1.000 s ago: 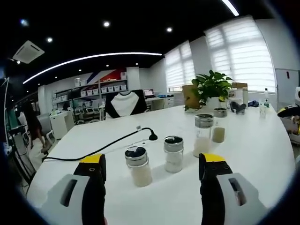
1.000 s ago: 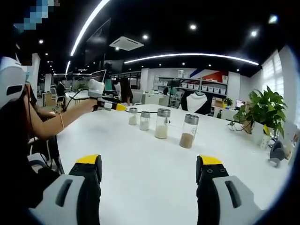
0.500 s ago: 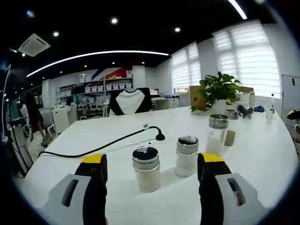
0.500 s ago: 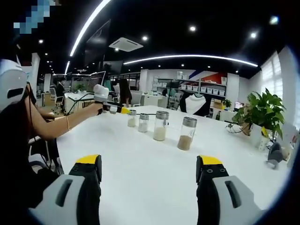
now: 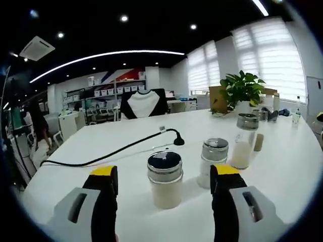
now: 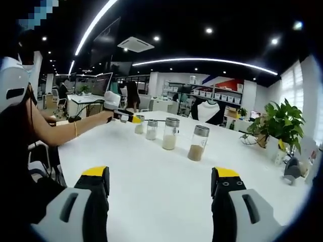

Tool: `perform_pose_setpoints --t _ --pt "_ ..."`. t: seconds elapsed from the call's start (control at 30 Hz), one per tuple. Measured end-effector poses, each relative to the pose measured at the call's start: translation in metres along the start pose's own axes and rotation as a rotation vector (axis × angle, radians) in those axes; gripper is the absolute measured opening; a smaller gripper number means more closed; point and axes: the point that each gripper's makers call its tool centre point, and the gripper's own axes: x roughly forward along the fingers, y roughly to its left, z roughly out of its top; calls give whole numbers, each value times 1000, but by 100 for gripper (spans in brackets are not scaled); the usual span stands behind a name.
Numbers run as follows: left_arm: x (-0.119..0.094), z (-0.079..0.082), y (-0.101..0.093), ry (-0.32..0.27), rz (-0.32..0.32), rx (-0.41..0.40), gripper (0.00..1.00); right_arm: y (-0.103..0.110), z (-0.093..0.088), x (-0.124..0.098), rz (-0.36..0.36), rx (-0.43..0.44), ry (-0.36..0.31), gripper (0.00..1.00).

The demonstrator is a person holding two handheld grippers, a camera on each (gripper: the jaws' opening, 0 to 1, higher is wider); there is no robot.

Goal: Rotate the seasoning bottle until the label or dispensing opening points toward the visible target arrow and the bottle remains upright within the marked orientation range

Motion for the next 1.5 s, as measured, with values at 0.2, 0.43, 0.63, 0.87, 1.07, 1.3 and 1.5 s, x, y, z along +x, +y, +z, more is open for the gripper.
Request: perform_pose_setpoints --t 0.2,0.43,0.63,0.87,1.07,1.3,1.5 --pt "9 -8 7 -4 24 -47 76 3 2 -2 10 24 -16 83" --pt "15 -5 10 -19 31 -48 72 0 -1 -6 -4 31 -13 83" --pt "19 -5 13 -28 58 -55 67 -2 -3 -8 -15 31 -5 83" --pt "25 -7 8 -27 61 -73 64 -3 -2 -7 -16 33 -8 83" --pt "27 -11 4 -47 58 -89 59 -3 -3 -6 -20 35 -12 81" --pt "31 -12 6 -54 64 -79 57 -3 -4 -6 -24 41 -11 81" --pt "30 -10 6 -69 55 -100 53 -5 -5 -5 -27 42 -6 81"
